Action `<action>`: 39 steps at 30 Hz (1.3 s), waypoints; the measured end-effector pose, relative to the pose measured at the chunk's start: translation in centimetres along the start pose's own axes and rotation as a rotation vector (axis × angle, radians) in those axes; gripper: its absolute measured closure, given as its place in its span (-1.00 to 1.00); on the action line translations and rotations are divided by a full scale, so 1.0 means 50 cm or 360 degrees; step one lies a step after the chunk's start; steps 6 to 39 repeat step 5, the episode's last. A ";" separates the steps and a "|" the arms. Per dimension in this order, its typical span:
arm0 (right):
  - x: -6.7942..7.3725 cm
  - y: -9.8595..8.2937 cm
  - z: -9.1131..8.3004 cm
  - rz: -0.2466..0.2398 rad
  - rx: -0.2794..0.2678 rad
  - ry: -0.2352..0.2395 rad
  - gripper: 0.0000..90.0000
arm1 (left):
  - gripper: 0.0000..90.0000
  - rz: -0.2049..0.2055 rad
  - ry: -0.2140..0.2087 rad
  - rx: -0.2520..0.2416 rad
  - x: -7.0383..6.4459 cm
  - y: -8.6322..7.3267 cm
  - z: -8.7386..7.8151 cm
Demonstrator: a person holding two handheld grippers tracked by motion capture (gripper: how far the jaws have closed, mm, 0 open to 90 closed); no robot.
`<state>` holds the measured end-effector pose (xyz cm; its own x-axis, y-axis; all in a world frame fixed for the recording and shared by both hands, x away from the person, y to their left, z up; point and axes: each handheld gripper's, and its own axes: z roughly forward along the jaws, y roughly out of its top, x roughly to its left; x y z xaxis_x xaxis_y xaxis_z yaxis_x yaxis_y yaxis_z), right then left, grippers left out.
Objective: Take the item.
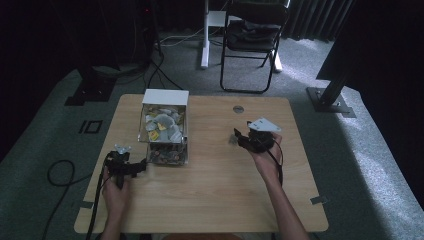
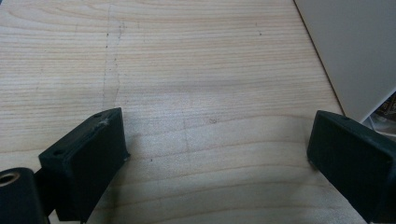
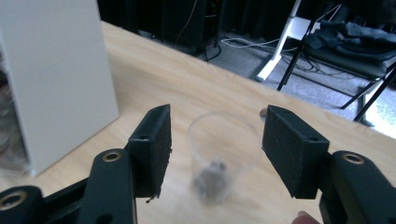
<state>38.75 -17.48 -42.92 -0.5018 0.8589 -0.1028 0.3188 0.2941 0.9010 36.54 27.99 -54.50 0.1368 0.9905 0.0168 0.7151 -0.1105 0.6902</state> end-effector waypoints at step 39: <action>-0.005 -0.029 -0.022 0.0013 0.0028 0.0005 -0.09 | -0.88 0.0002 0.0000 0.0001 0.000 0.000 0.000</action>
